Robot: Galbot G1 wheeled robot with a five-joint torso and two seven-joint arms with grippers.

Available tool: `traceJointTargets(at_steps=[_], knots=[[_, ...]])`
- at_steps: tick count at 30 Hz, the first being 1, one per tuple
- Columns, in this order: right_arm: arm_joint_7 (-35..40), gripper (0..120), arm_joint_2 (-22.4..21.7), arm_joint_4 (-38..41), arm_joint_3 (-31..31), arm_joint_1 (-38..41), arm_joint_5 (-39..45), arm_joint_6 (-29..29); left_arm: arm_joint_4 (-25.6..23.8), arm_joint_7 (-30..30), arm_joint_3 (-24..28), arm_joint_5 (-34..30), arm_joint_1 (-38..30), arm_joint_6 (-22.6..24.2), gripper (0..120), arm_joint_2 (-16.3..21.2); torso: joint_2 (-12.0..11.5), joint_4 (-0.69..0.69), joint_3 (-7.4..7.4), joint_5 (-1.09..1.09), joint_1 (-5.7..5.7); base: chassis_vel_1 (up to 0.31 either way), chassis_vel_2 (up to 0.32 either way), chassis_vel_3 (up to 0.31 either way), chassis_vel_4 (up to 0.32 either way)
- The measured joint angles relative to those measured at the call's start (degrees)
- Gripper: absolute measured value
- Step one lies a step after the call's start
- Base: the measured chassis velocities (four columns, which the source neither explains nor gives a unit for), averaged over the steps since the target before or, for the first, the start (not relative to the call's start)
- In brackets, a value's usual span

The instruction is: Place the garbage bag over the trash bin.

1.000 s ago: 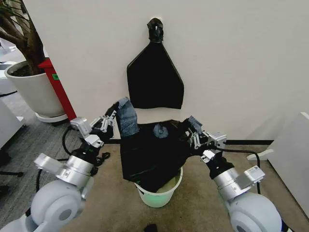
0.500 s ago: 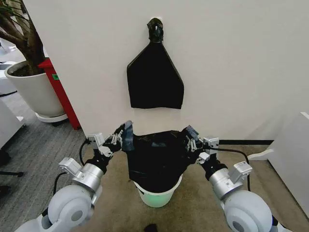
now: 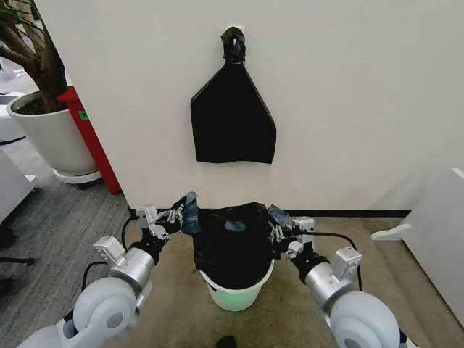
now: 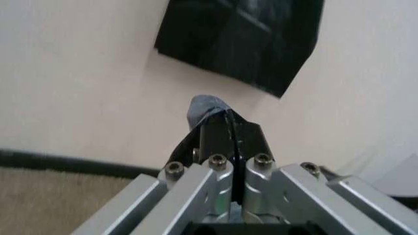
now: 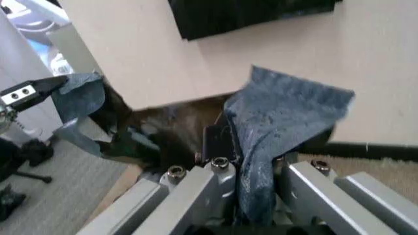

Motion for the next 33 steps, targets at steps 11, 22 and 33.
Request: traceJointTargets(at_steps=[11,22,33], knots=[[1.6,0,-3.2,-1.4,-3.0,-3.2,1.2,-0.6,-3.2,-4.1,-0.8,0.4,9.4,7.9,0,0.4,0.0,0.01,0.00,0.01,0.00,0.000,0.000,0.000,0.000],[3.5,0,-5.2,-3.2,-3.4,-5.7,3.8,-1.8,-5.5,-7.2,-2.4,0.4,15.1,13.1,0,0.2,0.0,0.01,0.00,0.01,0.00,0.000,0.000,0.000,0.000],[5.6,0,-7.8,-3.6,-3.9,-9.7,5.1,-3.9,-8.1,-10.9,-4.5,1.3,20.2,19.9,0,0.5,0.0,0.01,0.00,0.01,0.00,0.000,0.000,0.000,0.000]])
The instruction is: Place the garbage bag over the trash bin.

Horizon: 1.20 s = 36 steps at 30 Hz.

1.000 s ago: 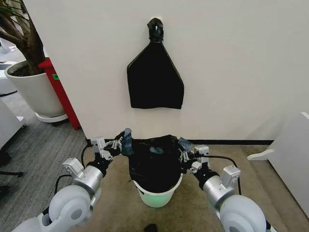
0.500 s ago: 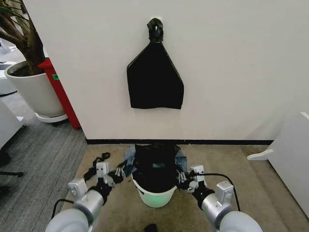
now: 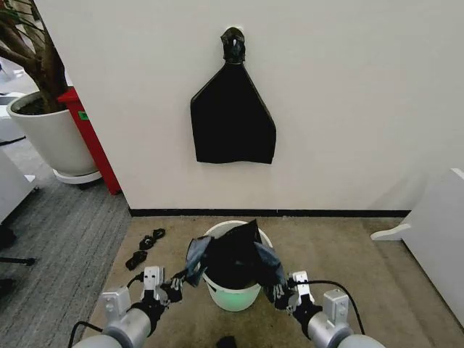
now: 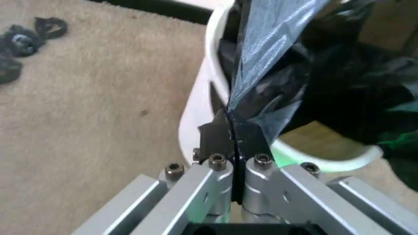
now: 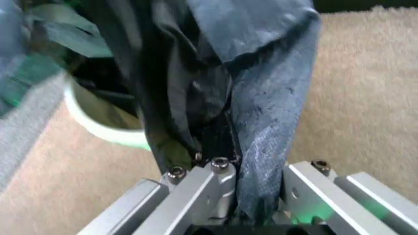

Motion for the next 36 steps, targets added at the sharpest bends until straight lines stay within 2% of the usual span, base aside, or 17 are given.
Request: traceJointTargets(at_steps=[15,24,28,36], knots=[[1.0,0,-0.5,-6.0,1.5,-0.5,-1.4,-0.6,5.0,-1.7,0.0,1.2,-2.5,2.5,0,3.5,0.0,0.00,0.01,0.00,0.00,0.000,0.000,0.000,0.000],[2.0,0,-1.0,-8.2,1.7,-2.7,-2.3,-2.5,6.3,-3.1,0.0,1.5,-2.6,4.2,0,4.6,0.0,0.00,0.01,0.00,0.00,0.000,0.000,0.000,0.000],[1.9,0,-0.4,-9.8,1.3,-2.1,-3.0,-2.2,8.0,-3.0,0.3,2.2,-3.6,3.9,0,4.4,0.0,-0.01,0.00,0.00,0.00,0.000,0.000,0.000,0.000],[1.4,0,1.8,-13.3,-0.4,2.6,-3.7,-1.3,13.9,-0.8,2.3,4.4,-7.4,0.8,0,1.7,0.0,0.00,0.01,0.00,0.00,0.000,0.000,0.000,0.000]])
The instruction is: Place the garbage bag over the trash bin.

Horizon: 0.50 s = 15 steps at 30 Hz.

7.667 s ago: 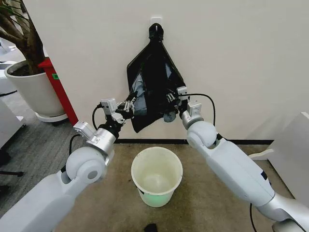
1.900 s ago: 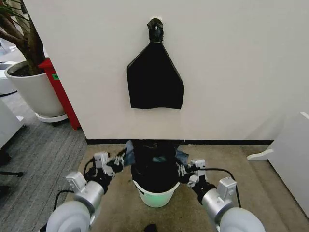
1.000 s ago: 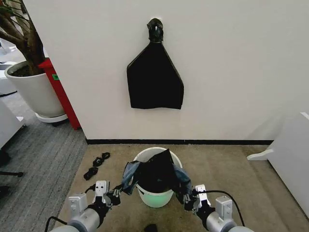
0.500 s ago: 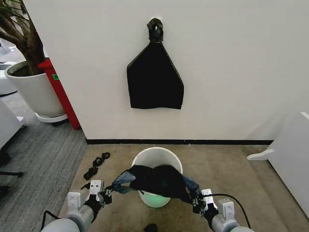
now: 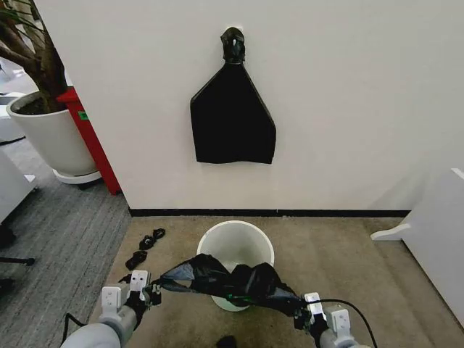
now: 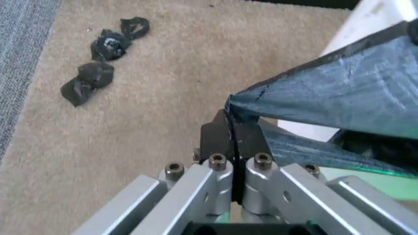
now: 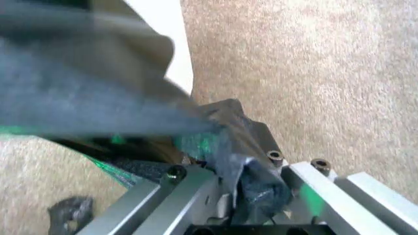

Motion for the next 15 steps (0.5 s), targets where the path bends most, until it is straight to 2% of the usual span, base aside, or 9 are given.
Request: traceJointTargets(at_steps=[8,10,11,15], knots=[[-0.7,0,2.1,-3.2,-1.7,2.8,-1.1,0.4,6.8,5.0,0.9,4.2,-1.6,-4.7,0,-4.0,0.0,0.00,0.00,0.00,0.00,0.000,0.000,0.000,0.000],[-1.2,0,3.0,-4.5,-2.2,3.6,-2.1,0.8,9.8,8.0,1.4,5.3,-2.6,-8.9,0,-5.7,0.0,0.00,0.00,0.00,0.00,0.000,0.000,0.000,0.000],[-1.2,0,3.0,-4.5,-2.2,3.6,-2.1,0.8,9.8,8.0,1.4,5.3,-2.6,-8.9,0,-5.7,0.0,0.00,0.00,0.00,0.00,0.000,0.000,0.000,0.000],[-1.8,0,3.7,-5.9,-2.2,4.9,-3.4,1.3,12.7,11.4,2.3,6.7,-4.2,-13.9,0,-7.2,0.0,0.00,0.00,0.00,0.00,0.000,0.000,0.000,0.000]])
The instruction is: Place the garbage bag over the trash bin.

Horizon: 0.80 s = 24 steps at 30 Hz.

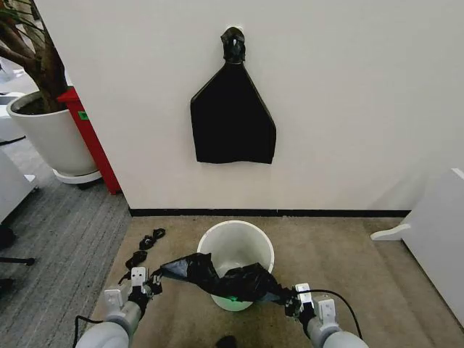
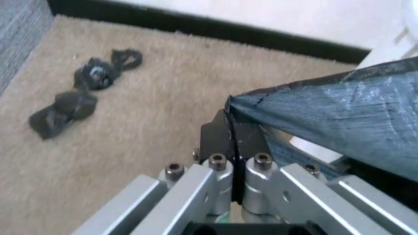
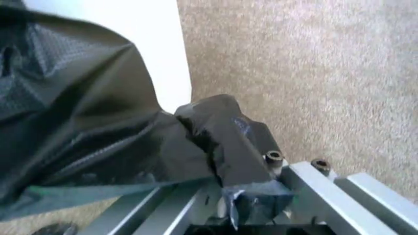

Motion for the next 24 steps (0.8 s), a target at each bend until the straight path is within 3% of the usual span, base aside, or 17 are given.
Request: traceJointTargets(at_steps=[5,24], knots=[[-0.1,0,-0.1,0.0,0.6,0.6,-0.3,0.1,0.8,0.9,0.0,0.8,-0.5,-2.4,0,-0.5,0.0,0.00,0.00,0.00,0.00,0.000,0.000,0.000,0.000],[-1.4,0,-2.6,4.4,4.6,-7.3,-3.7,1.1,-4.1,0.4,-3.5,4.8,5.1,-4.6,0,-2.1,0.0,0.00,0.00,0.01,0.00,0.000,0.000,0.000,0.000]])
